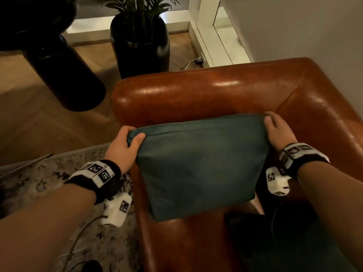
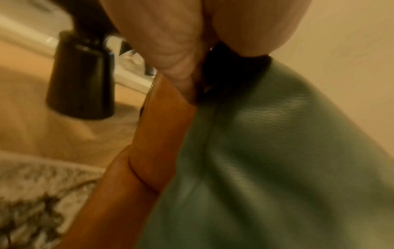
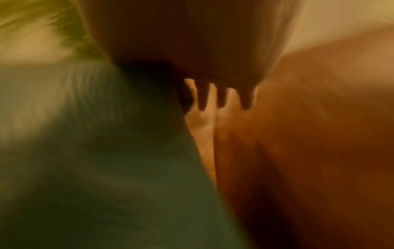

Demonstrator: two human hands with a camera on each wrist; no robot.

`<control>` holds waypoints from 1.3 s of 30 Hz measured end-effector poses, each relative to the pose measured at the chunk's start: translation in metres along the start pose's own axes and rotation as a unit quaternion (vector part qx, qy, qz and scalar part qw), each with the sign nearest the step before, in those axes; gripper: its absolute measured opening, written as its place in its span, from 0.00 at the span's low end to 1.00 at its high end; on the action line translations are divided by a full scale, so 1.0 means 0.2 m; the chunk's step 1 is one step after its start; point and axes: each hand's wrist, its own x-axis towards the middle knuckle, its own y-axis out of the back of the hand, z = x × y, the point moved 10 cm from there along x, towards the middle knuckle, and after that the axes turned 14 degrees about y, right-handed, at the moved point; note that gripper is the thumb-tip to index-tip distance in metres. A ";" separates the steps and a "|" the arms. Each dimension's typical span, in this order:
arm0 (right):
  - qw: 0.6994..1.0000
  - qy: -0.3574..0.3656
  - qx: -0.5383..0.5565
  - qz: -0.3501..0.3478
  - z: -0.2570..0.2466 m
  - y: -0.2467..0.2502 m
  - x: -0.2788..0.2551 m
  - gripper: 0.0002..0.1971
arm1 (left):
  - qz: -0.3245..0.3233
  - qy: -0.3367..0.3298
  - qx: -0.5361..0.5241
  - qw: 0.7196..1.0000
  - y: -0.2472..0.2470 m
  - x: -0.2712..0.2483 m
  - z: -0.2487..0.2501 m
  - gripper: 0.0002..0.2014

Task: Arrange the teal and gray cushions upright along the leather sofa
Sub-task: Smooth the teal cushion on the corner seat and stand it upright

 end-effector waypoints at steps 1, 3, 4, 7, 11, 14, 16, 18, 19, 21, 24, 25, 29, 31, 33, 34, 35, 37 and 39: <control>0.998 -0.039 0.050 0.006 0.05 -0.01 -0.03 0.26 | 0.015 0.029 -0.022 0.999 0.01 0.01 -0.02 0.15; 0.988 -0.103 0.113 -0.006 0.12 -0.05 -0.10 0.25 | 0.040 0.062 -0.036 0.997 0.03 0.03 -0.05 0.16; 0.981 -0.131 0.143 -0.004 0.13 -0.07 -0.14 0.26 | 0.047 0.064 -0.027 0.996 0.04 0.05 -0.05 0.17; 0.960 -0.159 0.224 0.059 0.13 -0.07 -0.19 0.28 | 0.072 0.052 -0.013 0.996 0.07 0.08 -0.07 0.19; 0.920 -0.147 0.352 0.089 0.13 -0.14 -0.21 0.15 | 0.075 0.074 -0.092 0.990 0.07 0.02 -0.12 0.20; 0.921 -0.126 0.364 0.060 0.09 -0.17 -0.23 0.12 | 0.022 0.151 -0.216 0.965 -0.03 -0.06 -0.33 0.32; 0.937 -0.113 0.326 0.056 0.09 -0.17 -0.22 0.11 | -0.007 0.170 -0.243 0.955 -0.10 -0.09 -0.44 0.43; 0.941 -0.111 0.310 0.080 0.10 -0.16 -0.20 0.10 | -0.006 0.149 -0.218 0.964 -0.11 -0.08 -0.48 0.48; 0.939 -0.120 0.307 0.102 0.12 -0.15 -0.20 0.09 | 0.004 0.140 -0.200 0.970 -0.10 -0.08 -0.45 0.42; 0.927 -0.154 0.301 0.160 0.16 -0.11 -0.22 0.05 | 0.042 0.130 -0.169 0.976 -0.05 -0.07 -0.41 0.26; 0.905 -0.208 0.311 0.203 0.22 -0.08 -0.26 0.10 | 0.064 0.143 -0.213 0.964 -0.03 -0.03 -0.40 0.24; 0.902 -0.209 0.317 0.205 0.23 -0.09 -0.26 0.11 | 0.063 0.159 -0.248 0.954 -0.04 -0.01 -0.44 0.25; 0.893 -0.170 0.375 0.184 0.15 -0.09 -0.22 0.10 | 0.071 0.139 -0.235 0.959 -0.03 -0.04 -0.42 0.25; 0.866 -0.154 0.444 0.171 0.09 -0.08 -0.18 0.11 | 0.068 0.097 -0.225 0.967 0.00 -0.06 -0.38 0.23; 0.870 -0.147 0.443 0.157 0.06 -0.08 -0.15 0.12 | 0.066 0.082 -0.240 0.965 0.02 -0.07 -0.36 0.23; 0.882 -0.149 0.419 0.155 0.07 -0.08 -0.14 0.13 | 0.076 0.093 -0.235 0.965 0.03 -0.08 -0.37 0.21; 0.890 -0.152 0.395 0.168 0.08 -0.06 -0.14 0.13 | 0.090 0.101 -0.221 0.966 0.04 -0.08 -0.37 0.18; 0.896 -0.163 0.362 0.201 0.12 -0.01 -0.15 0.12 | 0.100 0.106 -0.211 0.966 0.04 -0.06 -0.37 0.06; 0.896 -0.176 0.345 0.218 0.13 0.03 -0.15 0.11 | 0.089 0.098 -0.222 0.966 0.04 -0.05 -0.35 0.11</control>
